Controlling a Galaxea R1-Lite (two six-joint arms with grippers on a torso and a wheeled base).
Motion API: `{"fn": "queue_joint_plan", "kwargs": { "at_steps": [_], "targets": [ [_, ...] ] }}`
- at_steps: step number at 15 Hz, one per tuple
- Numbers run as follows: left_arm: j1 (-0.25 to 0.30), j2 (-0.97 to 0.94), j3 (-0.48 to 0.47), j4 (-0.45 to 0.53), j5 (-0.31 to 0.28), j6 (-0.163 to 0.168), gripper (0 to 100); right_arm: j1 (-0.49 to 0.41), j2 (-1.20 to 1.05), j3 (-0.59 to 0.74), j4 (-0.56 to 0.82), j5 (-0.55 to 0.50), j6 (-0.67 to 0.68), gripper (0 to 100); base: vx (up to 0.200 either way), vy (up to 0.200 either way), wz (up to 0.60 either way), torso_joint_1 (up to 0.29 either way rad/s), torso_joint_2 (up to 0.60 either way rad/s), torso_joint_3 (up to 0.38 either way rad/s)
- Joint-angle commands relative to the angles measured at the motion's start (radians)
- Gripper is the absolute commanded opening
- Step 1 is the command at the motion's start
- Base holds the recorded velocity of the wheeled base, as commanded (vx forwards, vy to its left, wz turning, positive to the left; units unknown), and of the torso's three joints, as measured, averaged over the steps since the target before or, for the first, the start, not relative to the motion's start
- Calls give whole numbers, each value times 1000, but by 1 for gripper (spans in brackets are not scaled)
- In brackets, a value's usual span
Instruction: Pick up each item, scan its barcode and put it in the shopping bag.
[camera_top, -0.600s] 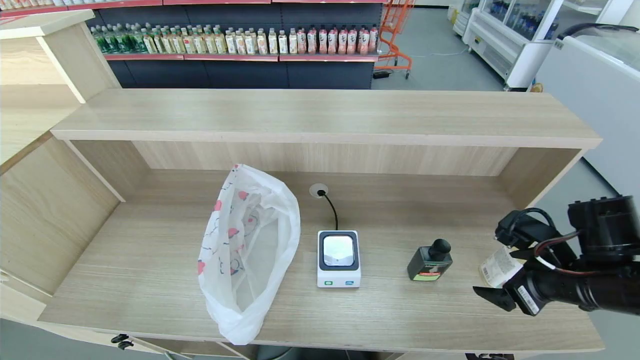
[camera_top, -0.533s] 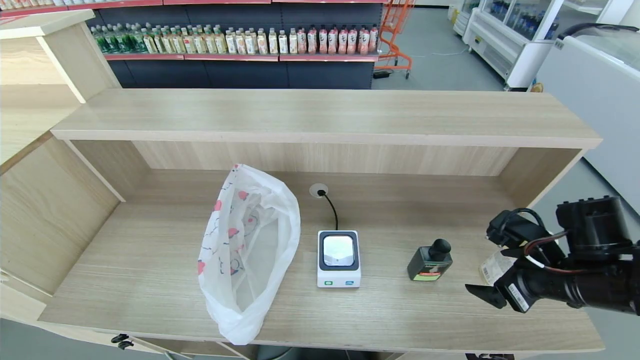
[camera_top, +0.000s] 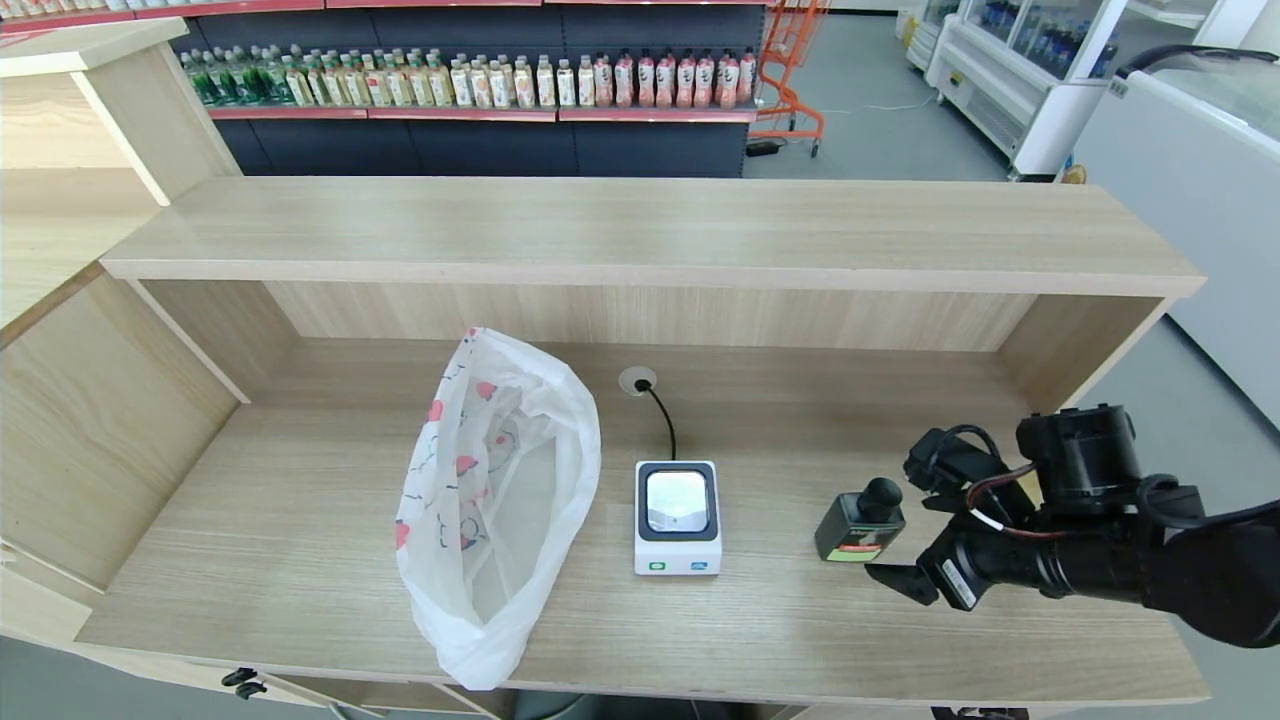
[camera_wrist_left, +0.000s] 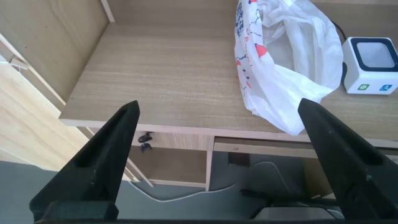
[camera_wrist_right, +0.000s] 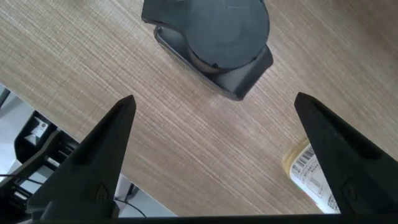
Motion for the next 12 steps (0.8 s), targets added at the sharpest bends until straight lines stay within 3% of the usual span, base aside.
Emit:
{"fn": "queue_joint_plan", "kwargs": {
  "at_steps": [1,12],
  "targets": [
    [0,0,0,0,0,0,100,18,55,-25,-3,2,1,100,0,0,0,0,0,0],
    [0,0,0,0,0,0,100,84,233,-142,-140,4,-35,100,0,0,0,0,0,0]
  ]
}}
